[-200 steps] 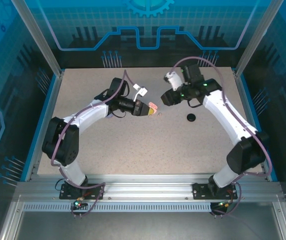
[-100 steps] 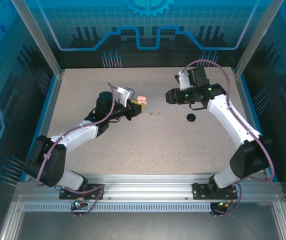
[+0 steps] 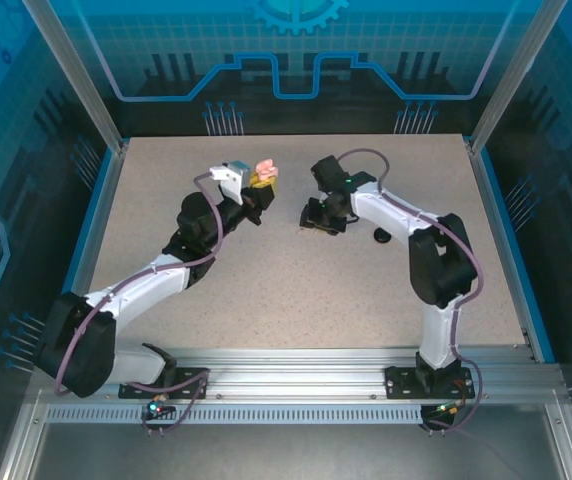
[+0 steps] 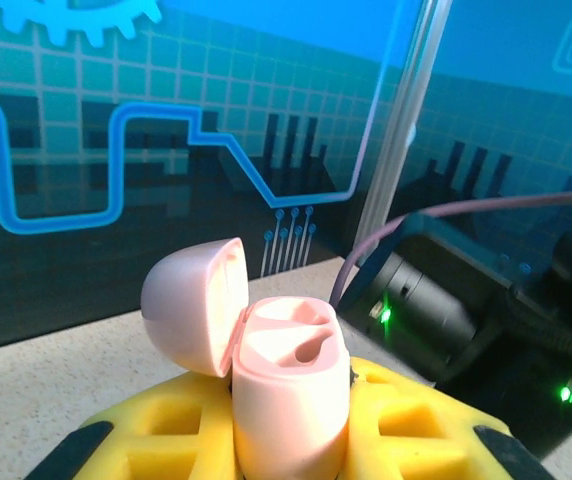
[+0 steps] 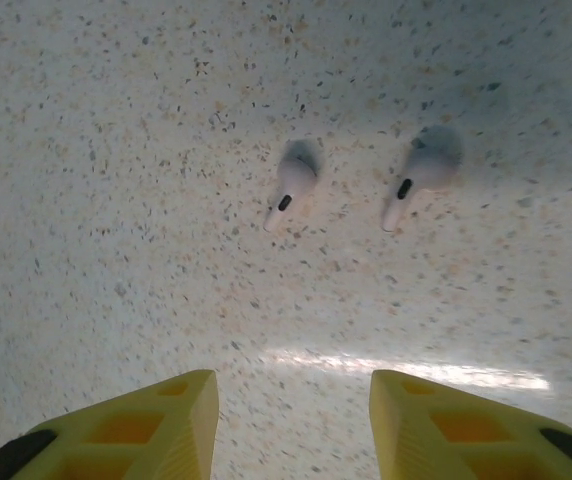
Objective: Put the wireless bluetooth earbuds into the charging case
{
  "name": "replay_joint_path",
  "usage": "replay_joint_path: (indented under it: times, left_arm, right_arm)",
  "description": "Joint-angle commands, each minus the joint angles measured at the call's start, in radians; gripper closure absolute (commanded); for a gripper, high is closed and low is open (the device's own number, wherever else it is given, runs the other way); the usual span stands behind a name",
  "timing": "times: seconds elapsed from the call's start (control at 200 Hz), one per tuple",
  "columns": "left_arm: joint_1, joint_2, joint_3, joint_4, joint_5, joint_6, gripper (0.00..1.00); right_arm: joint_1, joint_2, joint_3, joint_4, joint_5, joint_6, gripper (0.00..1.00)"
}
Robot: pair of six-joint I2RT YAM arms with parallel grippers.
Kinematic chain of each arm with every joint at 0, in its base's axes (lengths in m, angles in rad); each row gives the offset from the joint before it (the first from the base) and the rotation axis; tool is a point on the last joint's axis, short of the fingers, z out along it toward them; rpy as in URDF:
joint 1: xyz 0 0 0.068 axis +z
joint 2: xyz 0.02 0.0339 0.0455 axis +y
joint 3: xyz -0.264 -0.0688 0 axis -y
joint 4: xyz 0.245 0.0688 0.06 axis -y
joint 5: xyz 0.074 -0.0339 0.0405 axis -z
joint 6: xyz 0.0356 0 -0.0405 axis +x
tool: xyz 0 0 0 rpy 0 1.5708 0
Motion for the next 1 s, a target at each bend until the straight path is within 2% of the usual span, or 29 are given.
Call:
replay_joint_path:
  times: [0.0,0.275,0.655,0.996]
  left_arm:
    - [-0.006,-0.027,-0.007,0.07,-0.072,0.007,1.0]
    - [-0.006,-0.024,0.005,0.076,-0.101,-0.008,1.0]
    - [-0.004,-0.053,-0.011,0.075,-0.11,-0.017,1.0]
    - [-0.004,-0.067,-0.022,0.079,-0.109,-0.026,1.0]
  right_arm:
    - [0.028,0.045,0.082,-0.055,0.067,0.148,0.56]
    - [0.075,0.199,0.283,-0.191,0.168,0.244,0.59]
    - [0.108,0.366,0.505,-0.357,0.312,0.275,0.64]
    - [0.11,0.486,0.638,-0.436,0.342,0.289,0.64]
